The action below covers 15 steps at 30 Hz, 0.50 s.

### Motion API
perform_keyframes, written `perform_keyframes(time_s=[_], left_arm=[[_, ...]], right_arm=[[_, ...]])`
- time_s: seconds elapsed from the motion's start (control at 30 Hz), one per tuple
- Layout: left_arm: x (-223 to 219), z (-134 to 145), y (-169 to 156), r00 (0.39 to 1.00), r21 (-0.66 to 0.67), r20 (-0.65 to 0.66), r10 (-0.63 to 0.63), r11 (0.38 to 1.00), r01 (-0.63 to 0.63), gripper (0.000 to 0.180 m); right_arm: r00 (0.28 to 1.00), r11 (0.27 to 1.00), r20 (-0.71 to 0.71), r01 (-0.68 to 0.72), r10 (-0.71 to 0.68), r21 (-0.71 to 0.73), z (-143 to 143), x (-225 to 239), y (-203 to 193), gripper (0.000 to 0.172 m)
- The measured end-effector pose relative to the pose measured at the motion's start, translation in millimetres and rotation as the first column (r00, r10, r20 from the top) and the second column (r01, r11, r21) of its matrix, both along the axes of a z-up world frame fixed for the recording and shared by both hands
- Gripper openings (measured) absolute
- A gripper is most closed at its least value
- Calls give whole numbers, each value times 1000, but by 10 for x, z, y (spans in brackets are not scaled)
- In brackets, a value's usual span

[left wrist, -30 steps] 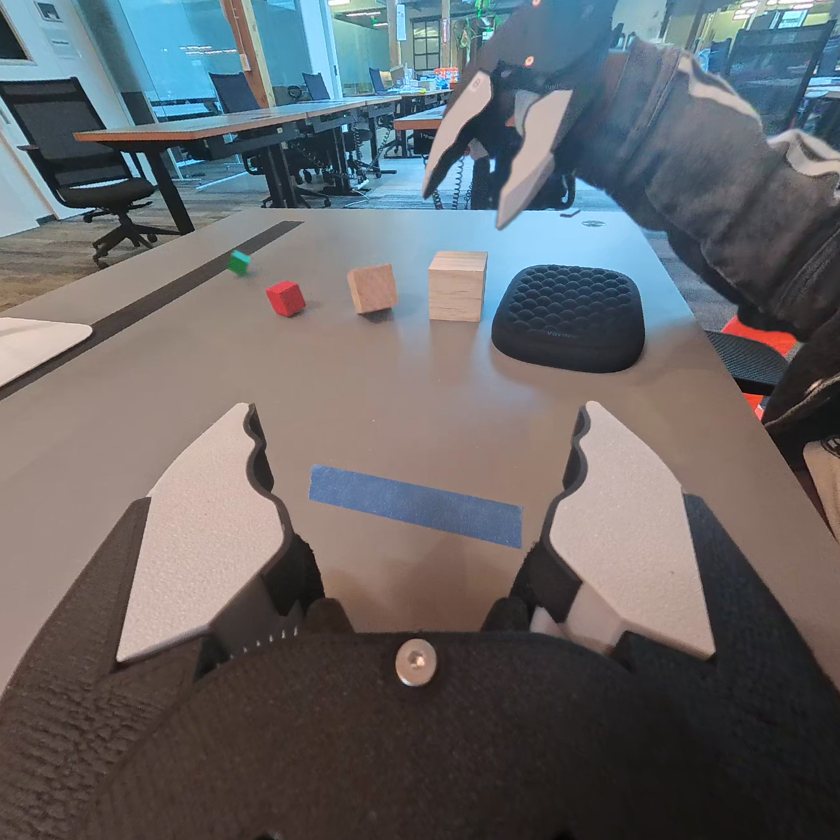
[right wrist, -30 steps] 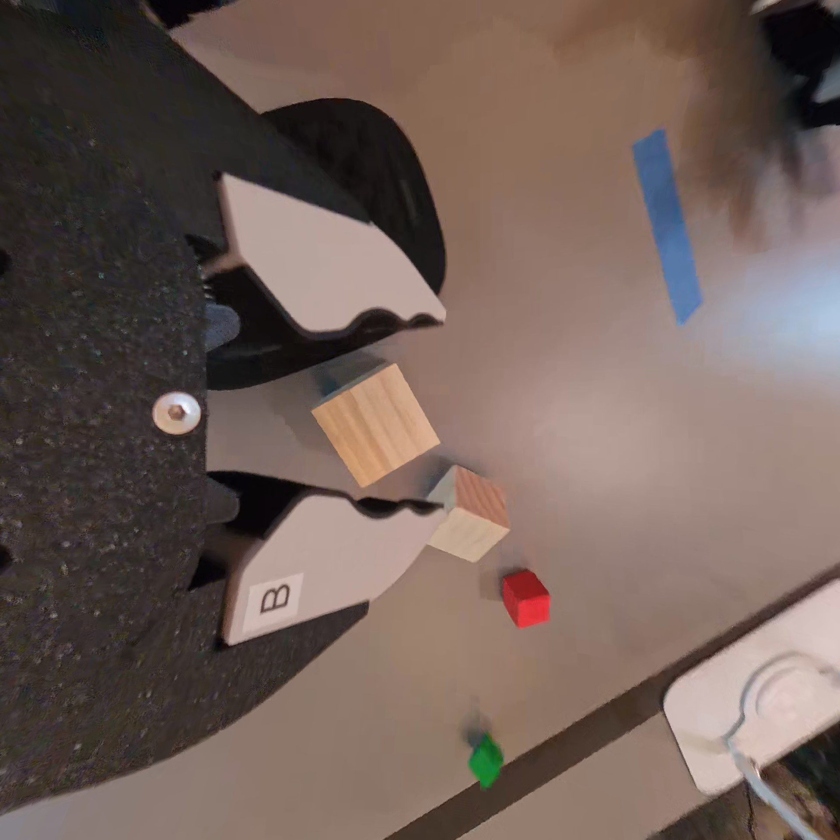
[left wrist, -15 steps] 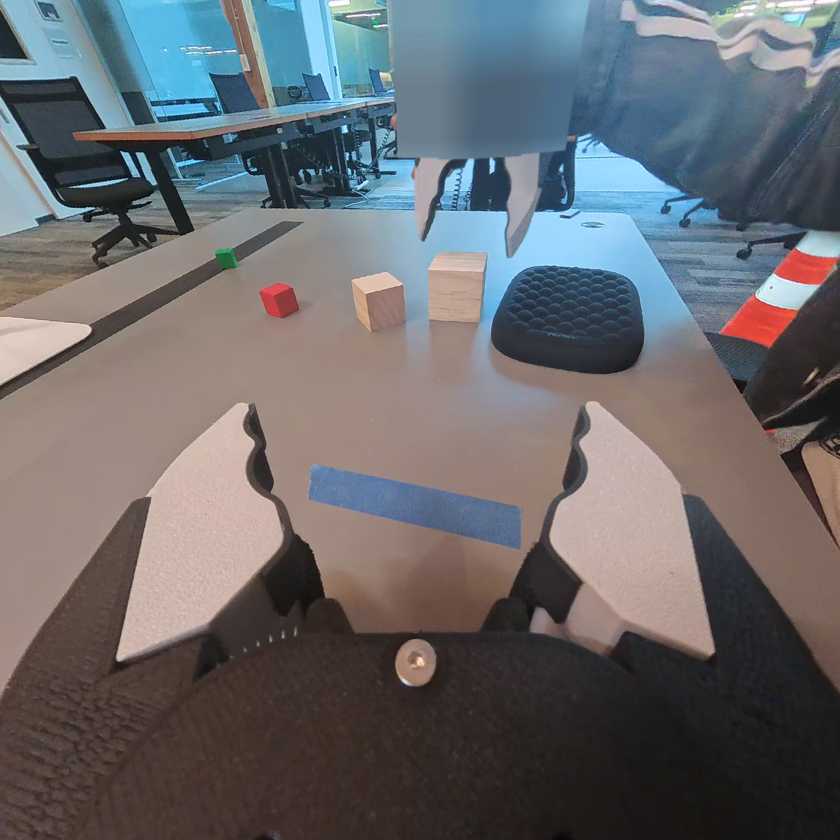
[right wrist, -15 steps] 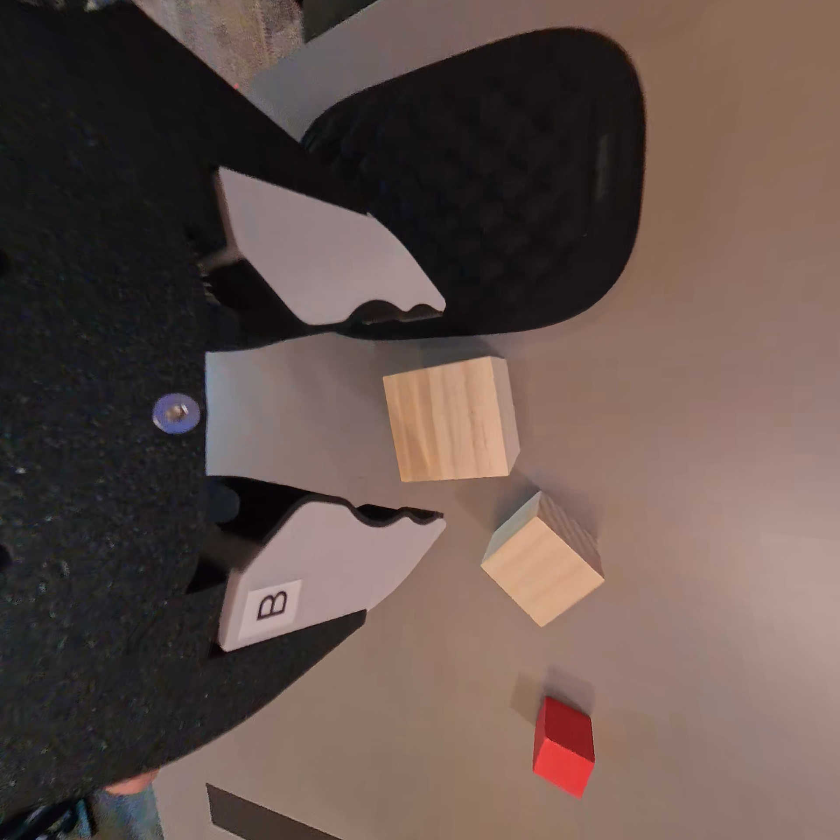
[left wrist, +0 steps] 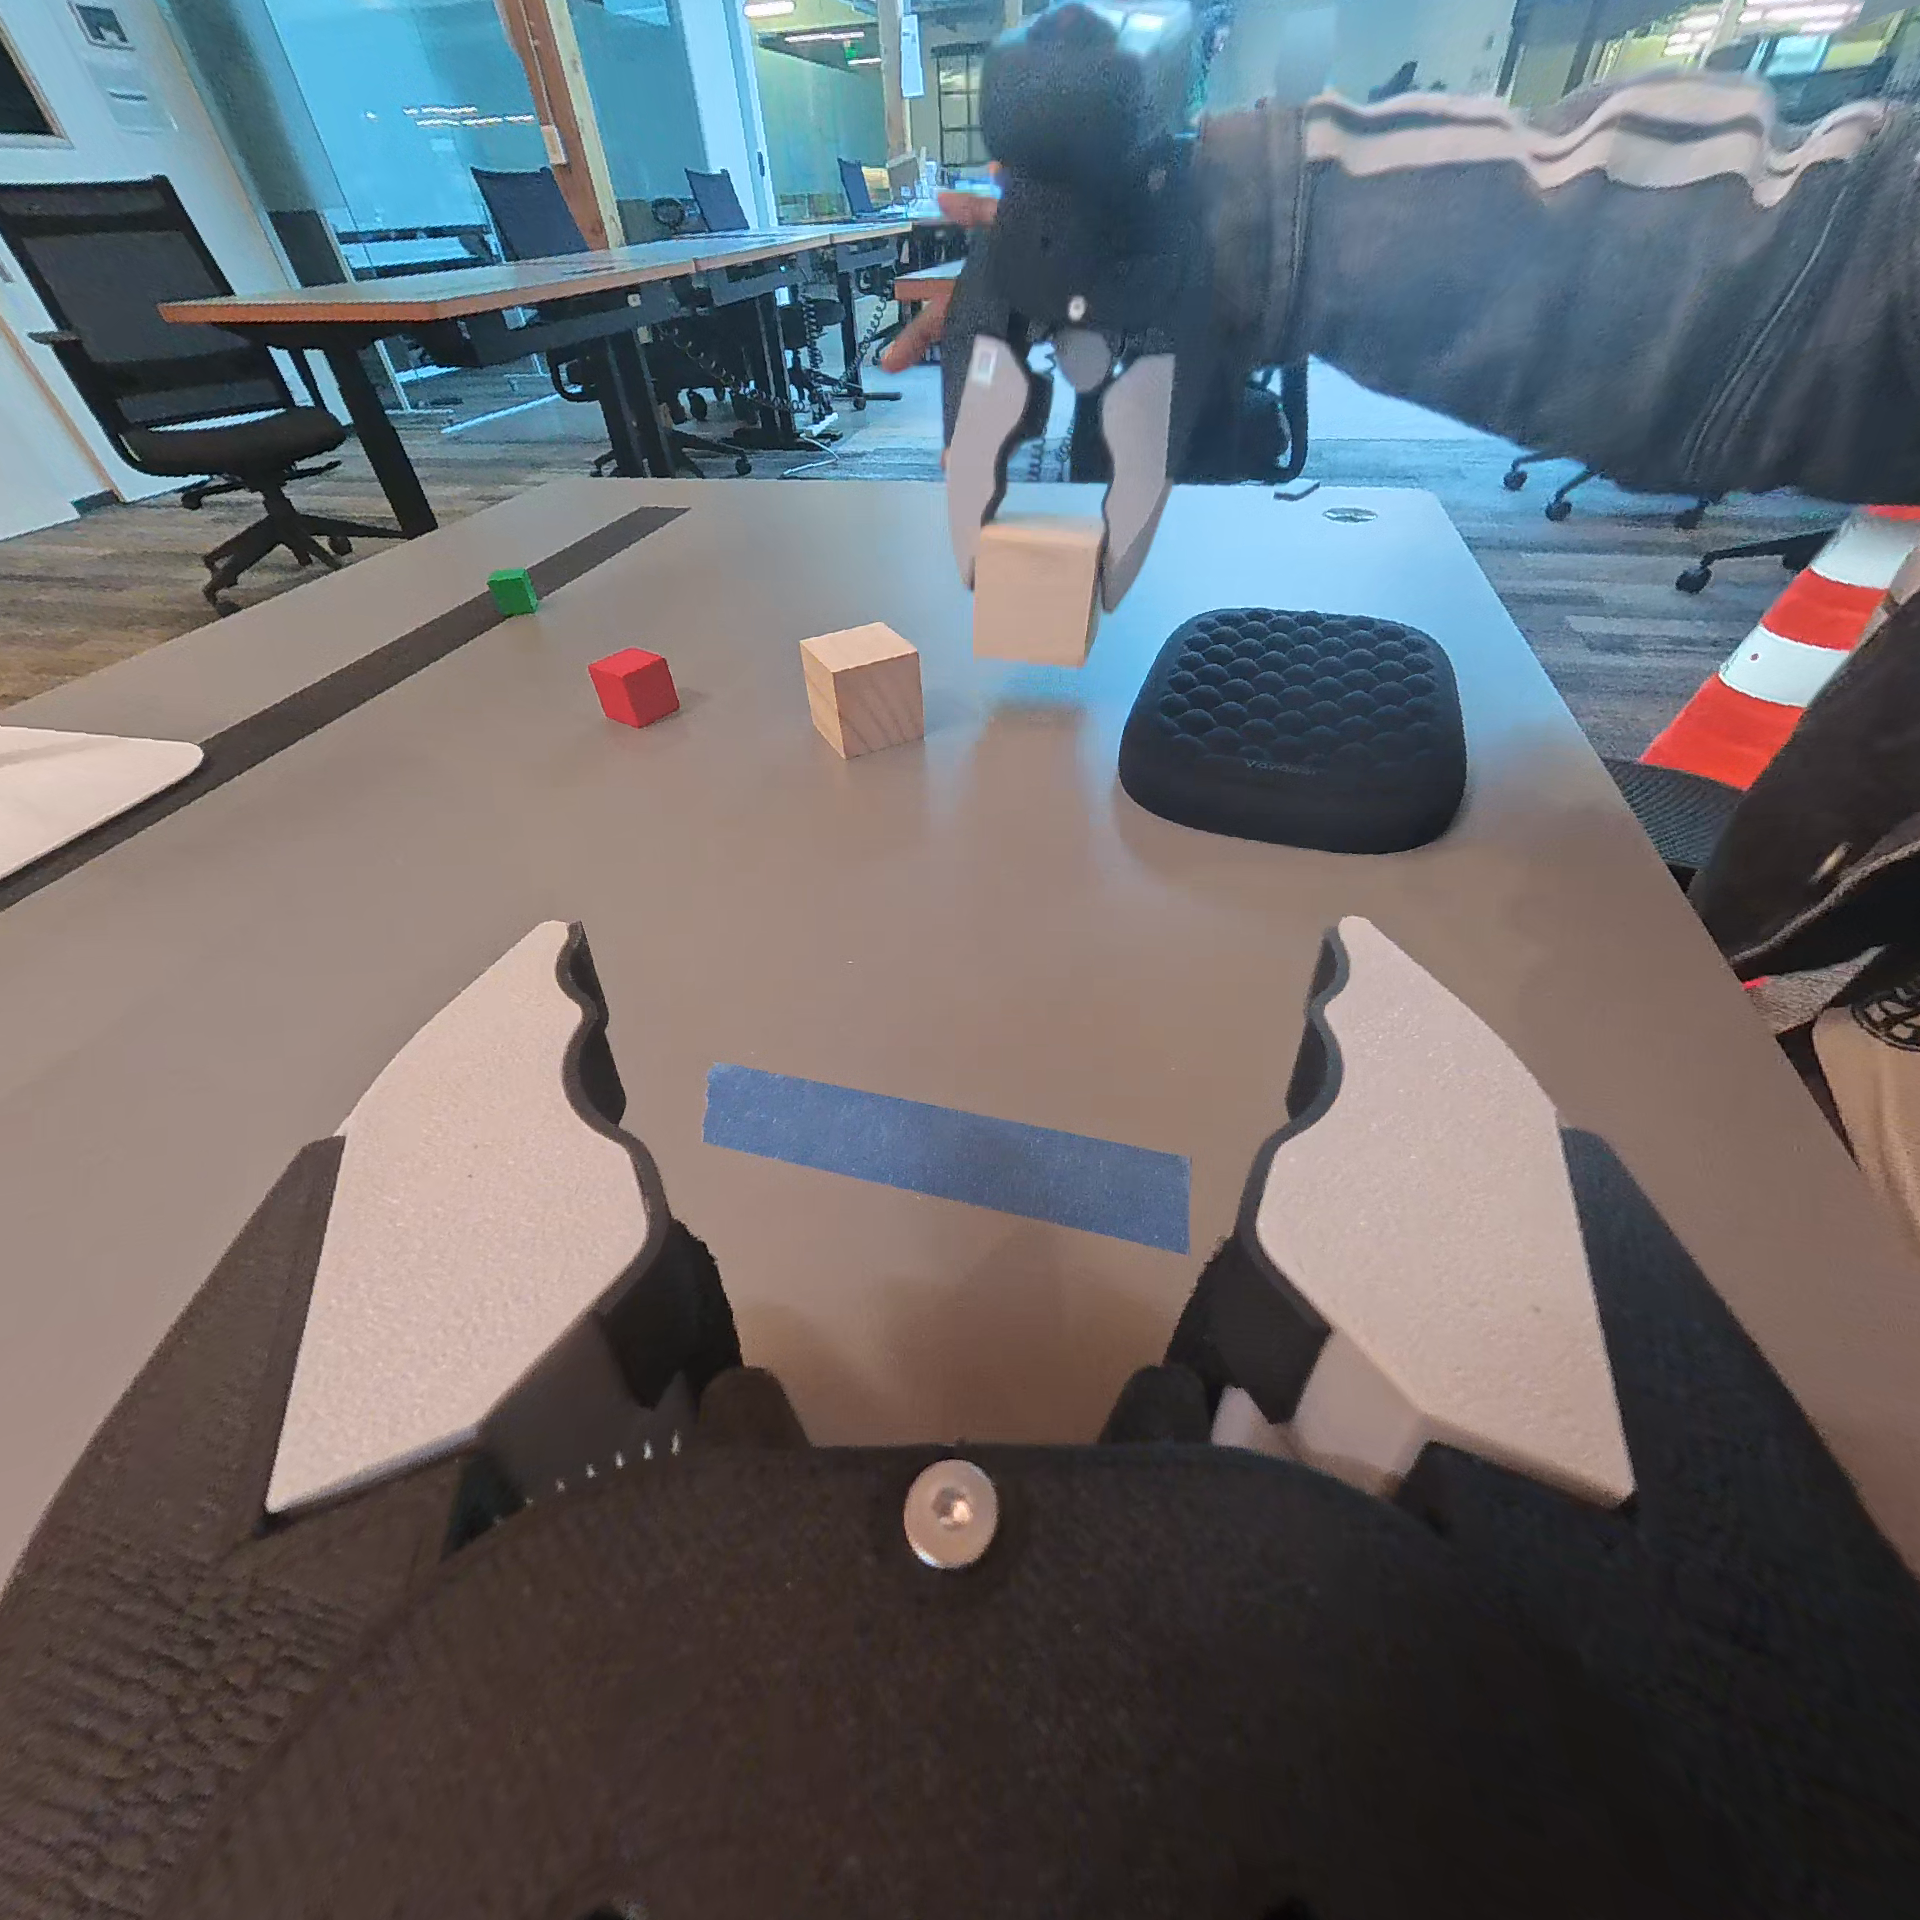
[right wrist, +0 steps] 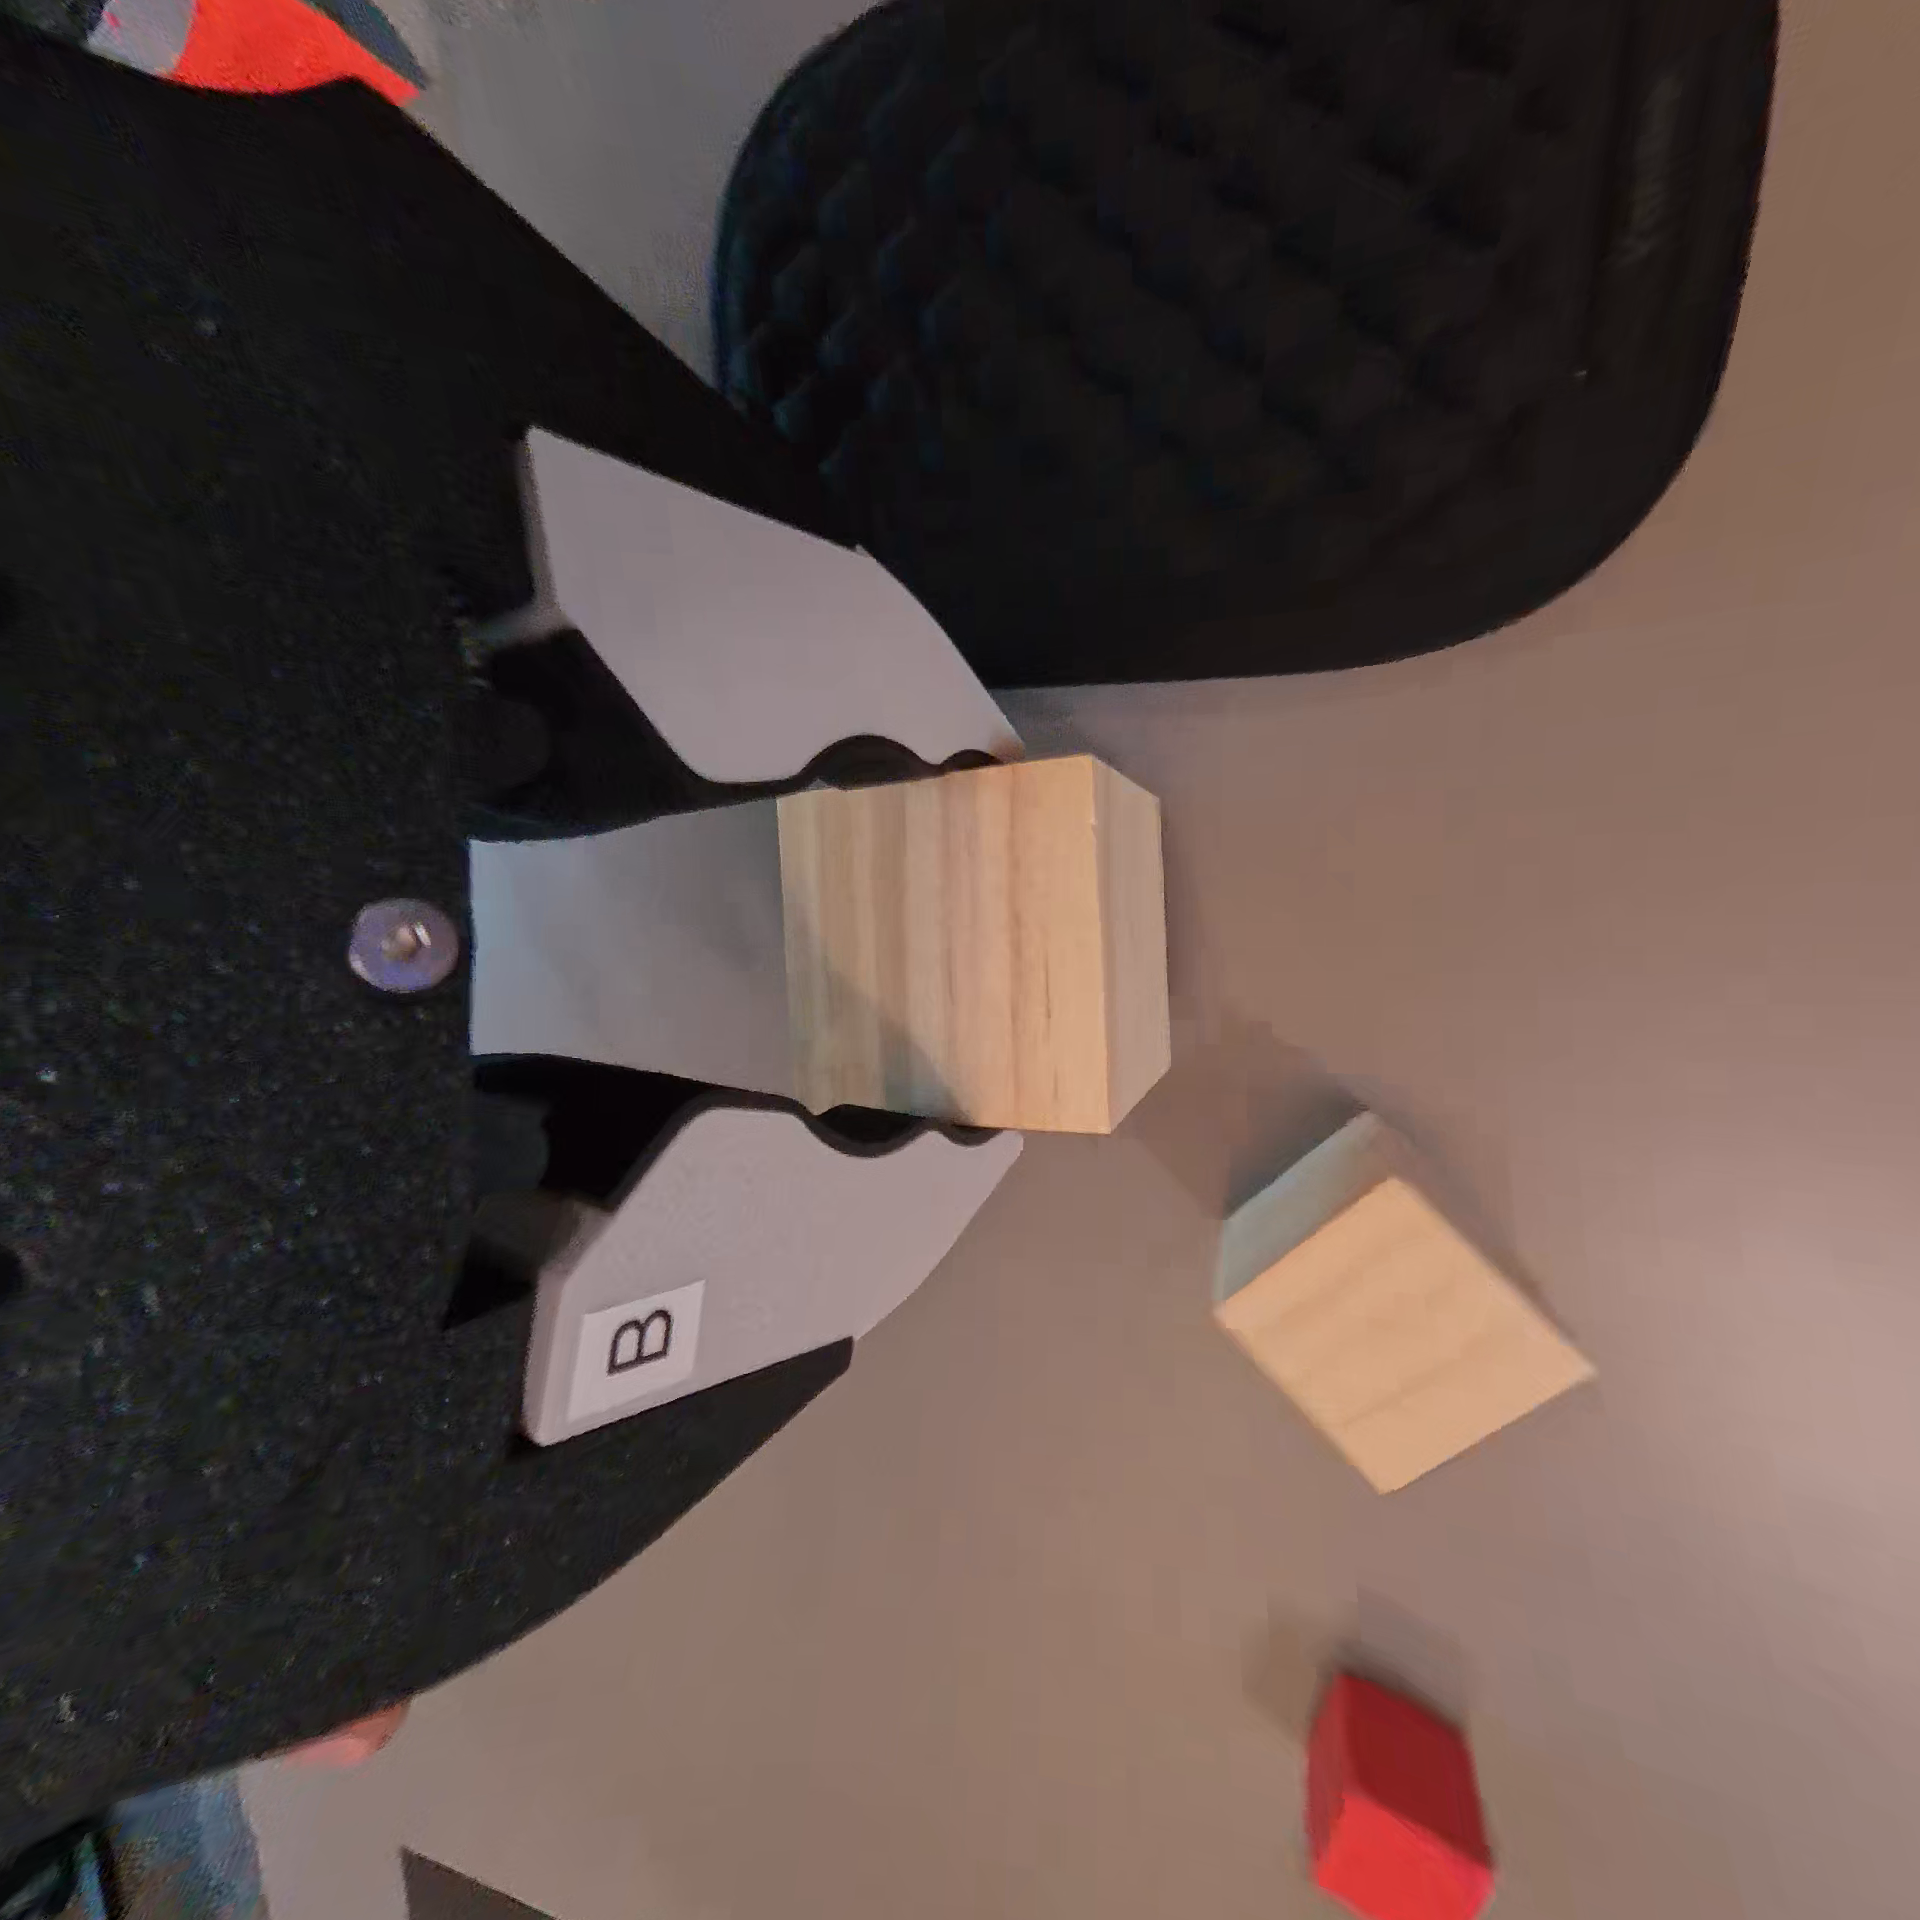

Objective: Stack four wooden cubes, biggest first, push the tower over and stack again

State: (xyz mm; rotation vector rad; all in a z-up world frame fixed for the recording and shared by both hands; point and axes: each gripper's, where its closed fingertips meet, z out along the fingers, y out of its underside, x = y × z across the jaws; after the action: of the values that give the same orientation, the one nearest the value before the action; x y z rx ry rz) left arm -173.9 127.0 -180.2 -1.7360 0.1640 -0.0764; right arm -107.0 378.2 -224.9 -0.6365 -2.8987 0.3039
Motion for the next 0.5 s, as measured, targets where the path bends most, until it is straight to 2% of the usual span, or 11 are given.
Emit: perform_keyframes(time_s=[0.1,0.2,0.5], left_arm=[[4,-4,3,1000,-3,-2,-2,1000,2,126],[3,-5,4,1000,-4,-1,-2,1000,2,126],[-14,4,5,1000,-1,11,5,1000,-5,126]], right_arm=[[1000,1000,-14,22,-22,17,99,155,260,60],[999,997,11,39,-40,63,72,348,509,60],[998,998,23,52,-52,26,-124,587,763,60]])
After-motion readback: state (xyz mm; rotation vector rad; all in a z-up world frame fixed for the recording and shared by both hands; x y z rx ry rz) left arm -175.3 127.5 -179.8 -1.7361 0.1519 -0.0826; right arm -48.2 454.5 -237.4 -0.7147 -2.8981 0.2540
